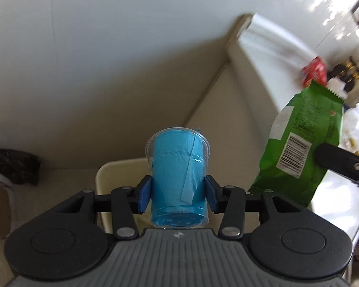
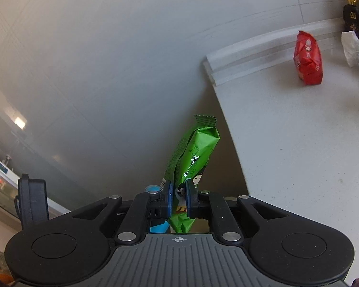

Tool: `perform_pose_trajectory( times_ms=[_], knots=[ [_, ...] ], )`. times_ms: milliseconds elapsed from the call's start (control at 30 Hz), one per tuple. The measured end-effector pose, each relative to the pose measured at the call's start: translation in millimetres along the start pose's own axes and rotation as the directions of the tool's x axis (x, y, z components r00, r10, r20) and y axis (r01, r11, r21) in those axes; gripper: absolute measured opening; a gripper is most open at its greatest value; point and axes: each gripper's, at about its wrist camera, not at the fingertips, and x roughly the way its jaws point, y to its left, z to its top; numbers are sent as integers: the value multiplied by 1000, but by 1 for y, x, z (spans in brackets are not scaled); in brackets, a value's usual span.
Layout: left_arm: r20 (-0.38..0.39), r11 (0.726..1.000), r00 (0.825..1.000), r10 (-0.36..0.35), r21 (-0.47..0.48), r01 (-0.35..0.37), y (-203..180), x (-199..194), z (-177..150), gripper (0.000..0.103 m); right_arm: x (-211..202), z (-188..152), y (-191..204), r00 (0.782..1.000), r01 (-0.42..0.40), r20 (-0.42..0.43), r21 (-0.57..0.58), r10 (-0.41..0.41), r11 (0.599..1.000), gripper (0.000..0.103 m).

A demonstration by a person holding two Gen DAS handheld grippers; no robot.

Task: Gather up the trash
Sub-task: 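Lift and carry the blue cup and green packet over the trash bin, then open both tools to drop the cup and packet into the bin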

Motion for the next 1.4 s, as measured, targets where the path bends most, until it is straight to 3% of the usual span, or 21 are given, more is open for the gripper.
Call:
perform_pose_trajectory(
  times_ms=[167,367,867,1000,1067,1133,1400],
  knots=[
    [-76,998,995,58,-12,-59,14,28,-15,43,40,-11,10,992,44,-114,-87,-54,995,10],
    [-155,994,984,91,-38,-98,30,54,-31,43,81,-23,11,963,96,-231,-175,-135,980,10],
    [-293,985,944,151,-36,-169,46,105,-43,45,144,-14,4,910,143,-361,-186,-203,972,15],
    [-299,987,944,142,-32,-159,46,109,-43,50,151,-9,5,912,147,-363,-150,-193,978,19],
    [-308,987,941,139,-29,-155,46,110,-43,57,145,-13,6,913,151,-362,-126,-187,981,36],
    [-309,988,941,136,-29,-152,44,108,-43,60,144,-10,4,917,146,-357,-113,-177,983,41],
    [-312,988,940,136,-26,-151,43,109,-41,71,136,-7,0,923,130,-349,-108,-159,986,43]
  ],
)
